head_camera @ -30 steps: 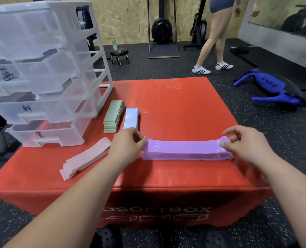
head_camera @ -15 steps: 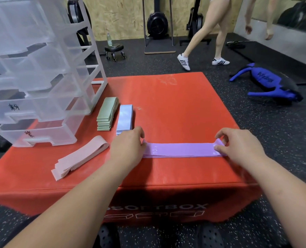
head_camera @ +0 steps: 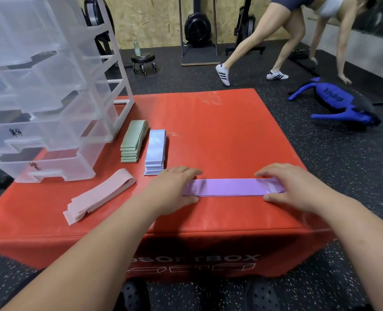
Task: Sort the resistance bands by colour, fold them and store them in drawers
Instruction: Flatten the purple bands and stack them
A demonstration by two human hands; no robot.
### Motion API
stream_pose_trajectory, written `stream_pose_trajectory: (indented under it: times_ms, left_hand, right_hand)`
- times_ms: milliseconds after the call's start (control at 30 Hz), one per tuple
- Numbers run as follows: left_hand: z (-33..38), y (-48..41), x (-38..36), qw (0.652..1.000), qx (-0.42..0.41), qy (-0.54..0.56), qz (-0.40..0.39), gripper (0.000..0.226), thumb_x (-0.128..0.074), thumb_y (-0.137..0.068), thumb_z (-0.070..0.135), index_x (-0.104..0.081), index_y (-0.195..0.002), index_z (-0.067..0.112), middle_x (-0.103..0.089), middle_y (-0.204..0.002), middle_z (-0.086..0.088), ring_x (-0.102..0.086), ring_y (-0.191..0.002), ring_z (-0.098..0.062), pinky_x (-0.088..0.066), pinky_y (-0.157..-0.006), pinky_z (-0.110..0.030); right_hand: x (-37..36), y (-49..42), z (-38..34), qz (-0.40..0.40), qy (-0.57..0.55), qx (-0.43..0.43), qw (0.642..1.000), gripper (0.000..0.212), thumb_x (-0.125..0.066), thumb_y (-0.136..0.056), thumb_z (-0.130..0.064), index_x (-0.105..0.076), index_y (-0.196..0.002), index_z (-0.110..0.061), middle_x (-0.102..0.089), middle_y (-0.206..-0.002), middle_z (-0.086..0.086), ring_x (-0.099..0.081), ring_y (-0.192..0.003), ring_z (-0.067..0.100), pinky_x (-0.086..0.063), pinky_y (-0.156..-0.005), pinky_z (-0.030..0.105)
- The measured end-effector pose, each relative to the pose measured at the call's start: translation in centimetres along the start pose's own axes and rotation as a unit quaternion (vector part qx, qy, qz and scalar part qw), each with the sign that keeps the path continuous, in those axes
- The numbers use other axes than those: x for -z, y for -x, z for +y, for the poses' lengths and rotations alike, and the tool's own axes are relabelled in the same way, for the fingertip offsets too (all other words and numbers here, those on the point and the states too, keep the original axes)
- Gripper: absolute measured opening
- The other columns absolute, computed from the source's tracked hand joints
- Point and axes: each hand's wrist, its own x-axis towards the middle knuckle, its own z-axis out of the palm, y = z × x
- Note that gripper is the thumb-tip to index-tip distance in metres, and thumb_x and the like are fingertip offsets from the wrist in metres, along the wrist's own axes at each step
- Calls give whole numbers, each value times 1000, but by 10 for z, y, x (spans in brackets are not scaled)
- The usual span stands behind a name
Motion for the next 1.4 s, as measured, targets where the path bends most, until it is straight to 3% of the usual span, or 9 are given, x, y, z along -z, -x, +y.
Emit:
stream_pose_trajectory:
  times_ms: [200,533,733,867,967,1133,1267,1400]
  left_hand:
    - [-9,-4,3,1000,-9,-4,14,61,-82,-86,44,-57,-141,32,-65,-123,10,-60,-115,-20,-48,-100,-39]
    - [-13,-3,5,1000,-19,16,8,58,-83,-86,44,-60,-138,34,-64,-123,11,-59,-116,-16,-50,-98,-38]
    - [-14,-3,8,999,-26,17,7,63,-85,-83,45,-60,-140,35,-63,-126,12,-58,-118,-14,-50,-99,-37]
    - [-14,-1,10,999,-36,16,22,62,-85,-83,47,-60,-139,36,-62,-128,12,-58,-119,-14,-51,-97,-35]
    - [-7,-1,9,998,-45,16,43,59,-82,-85,48,-62,-138,34,-63,-128,10,-59,-118,-16,-51,-99,-37]
    - [8,-5,-7,997,-42,-22,57,57,-75,-86,54,-60,-138,33,-63,-128,7,-59,-118,-23,-49,-99,-41]
    - [8,-8,-11,998,-29,-27,51,53,-73,-90,50,-58,-138,34,-63,-125,7,-57,-114,-23,-48,-96,-40]
    - [6,-10,-9,999,-23,-17,37,54,-74,-90,48,-58,-139,33,-63,-125,6,-58,-114,-24,-49,-96,-43]
  right_hand:
    - [-2,-5,3,16,-4,13,1000,47,-87,-79,-40,-69,-123,-37,-67,-119,-18,-63,-112,12,-47,-99,30]
    - [-4,-6,10,32,-28,34,999,32,-89,-78,-41,-76,-107,-39,-65,-113,-22,-64,-107,9,-49,-99,34]
    - [-1,-3,9,48,-38,33,998,36,-88,-77,-44,-76,-111,-36,-66,-118,-21,-63,-111,8,-48,-104,36]
    - [3,3,9,95,-40,-18,994,34,-83,-81,-45,-74,-113,-39,-66,-120,-19,-63,-112,10,-49,-104,37]
    - [3,4,11,128,-49,-116,984,28,-79,-86,-44,-73,-113,-37,-71,-110,-10,-67,-98,15,-51,-95,35]
    - [-5,2,6,81,-88,-232,965,41,-81,-85,-37,-69,-121,-22,-73,-88,-7,-68,-93,22,-46,-85,31]
    - [-7,-2,-4,74,-96,-274,954,46,-84,-82,-32,-67,-123,-20,-75,-99,0,-68,-103,27,-49,-91,34]
    - [-12,-6,-3,82,-135,-321,934,45,-90,-71,-30,-70,-111,-26,-76,-101,2,-70,-96,26,-55,-89,37]
